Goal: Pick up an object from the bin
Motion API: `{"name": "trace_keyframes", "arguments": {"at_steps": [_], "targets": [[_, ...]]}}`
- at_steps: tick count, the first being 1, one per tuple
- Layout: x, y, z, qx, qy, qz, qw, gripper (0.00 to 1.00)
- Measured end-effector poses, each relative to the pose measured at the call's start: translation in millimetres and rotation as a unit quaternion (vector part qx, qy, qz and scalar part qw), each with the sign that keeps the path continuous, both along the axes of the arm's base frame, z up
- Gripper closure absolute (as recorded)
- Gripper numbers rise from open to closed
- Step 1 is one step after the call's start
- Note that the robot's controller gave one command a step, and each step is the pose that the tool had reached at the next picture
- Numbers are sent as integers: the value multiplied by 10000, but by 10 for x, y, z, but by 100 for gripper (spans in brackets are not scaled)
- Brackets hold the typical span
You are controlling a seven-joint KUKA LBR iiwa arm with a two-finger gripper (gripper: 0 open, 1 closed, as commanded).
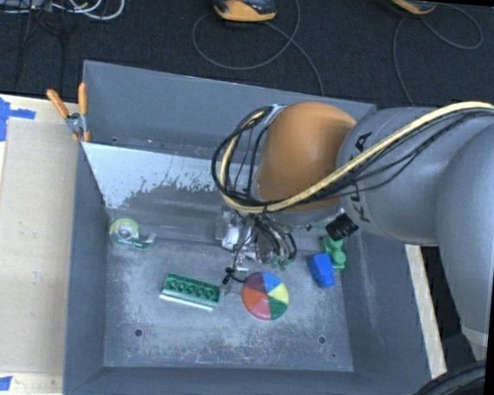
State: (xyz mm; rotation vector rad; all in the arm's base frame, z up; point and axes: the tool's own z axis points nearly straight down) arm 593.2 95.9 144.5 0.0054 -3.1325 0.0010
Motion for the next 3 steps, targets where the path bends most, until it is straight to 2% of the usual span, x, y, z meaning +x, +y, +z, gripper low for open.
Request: {"name": "trace_keyframes", "arguments": {"at_steps": [1,2,3], "targets": [[16,-4,47,4,-36,-10,10000,0],[-151,-13,-365,6,-45,275,9996,0],[-522,7,-709,10,-10,955,9954,0]]}}
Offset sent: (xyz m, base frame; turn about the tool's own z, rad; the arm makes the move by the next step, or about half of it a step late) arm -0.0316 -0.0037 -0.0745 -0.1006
